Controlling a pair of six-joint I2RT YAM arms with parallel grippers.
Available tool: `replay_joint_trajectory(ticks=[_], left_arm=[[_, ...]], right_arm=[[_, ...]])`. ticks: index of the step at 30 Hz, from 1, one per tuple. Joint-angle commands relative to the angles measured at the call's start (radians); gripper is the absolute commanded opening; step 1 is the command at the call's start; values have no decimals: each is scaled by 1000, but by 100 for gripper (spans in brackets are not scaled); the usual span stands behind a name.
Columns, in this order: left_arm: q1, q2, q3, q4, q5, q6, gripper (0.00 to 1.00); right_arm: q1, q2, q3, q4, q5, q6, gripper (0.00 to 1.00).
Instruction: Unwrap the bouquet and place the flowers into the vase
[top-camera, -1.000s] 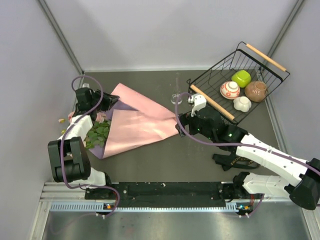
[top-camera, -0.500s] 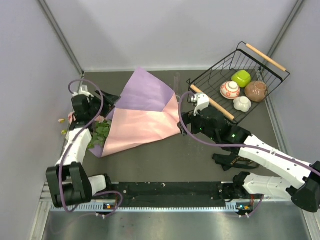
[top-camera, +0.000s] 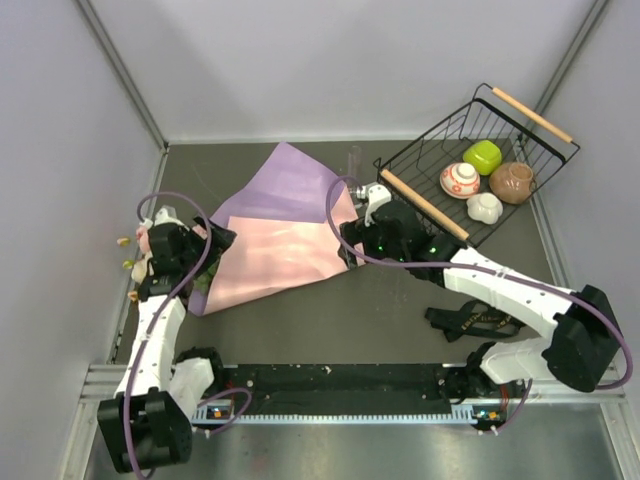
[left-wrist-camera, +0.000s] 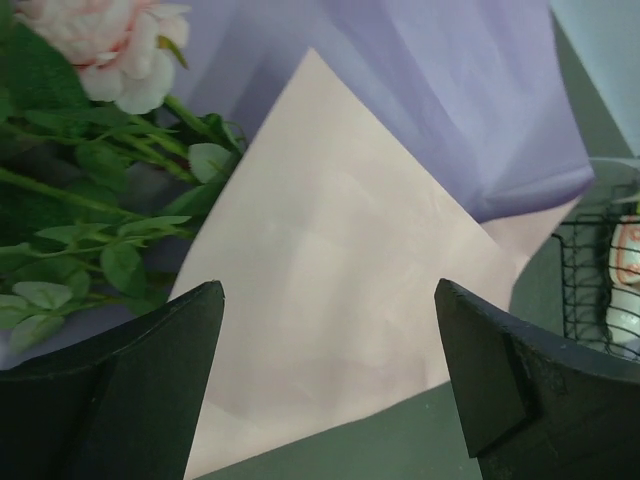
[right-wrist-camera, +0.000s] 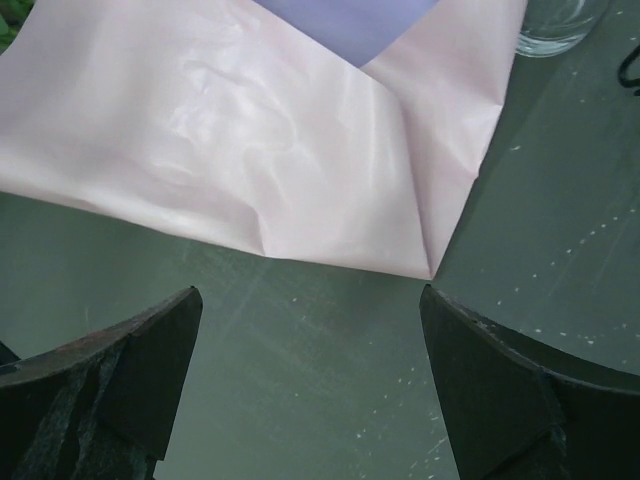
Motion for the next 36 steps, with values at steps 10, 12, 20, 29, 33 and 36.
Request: replay_joint_trajectory(ticks=[10,12,20,29,33,36], left_arm=[[0,163,4,-43,-134,-96,95],[2,161,-7,-62,-143,-90,95],[0,22,-184,56,195,-147,84],[0,-213,-229,43,424,-110,83],[-3,-216,-232,56,519,-102,84],[-1,-231,-237,53,589,-79,85]], right_arm=[[-6,-120,-62,86,-85,39,92],[-6,-140,-82,86,-74,41,92],[-6,-134,-97,100,-80,42,92],[-6,-128,-114,106,-91,53,92],[-7,-117,-116,107,-96,59,92],[-6,-105,-111,110,-102,64,92]])
